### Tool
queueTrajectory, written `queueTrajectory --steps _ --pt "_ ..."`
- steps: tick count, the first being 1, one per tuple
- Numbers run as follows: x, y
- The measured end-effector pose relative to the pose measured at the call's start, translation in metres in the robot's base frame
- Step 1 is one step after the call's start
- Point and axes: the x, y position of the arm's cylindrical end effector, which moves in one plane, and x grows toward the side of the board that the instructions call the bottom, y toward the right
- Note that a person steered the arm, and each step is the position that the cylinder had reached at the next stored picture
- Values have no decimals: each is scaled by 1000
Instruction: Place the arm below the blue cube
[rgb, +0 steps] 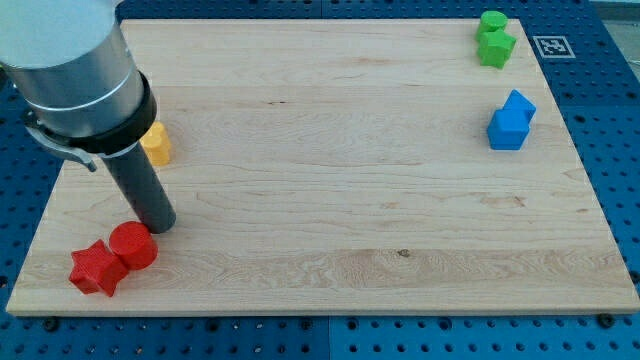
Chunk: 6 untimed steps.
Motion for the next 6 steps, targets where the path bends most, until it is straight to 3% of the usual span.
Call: queueTrajectory --steps 3,6 --pt "8 123" --pt "24 299"
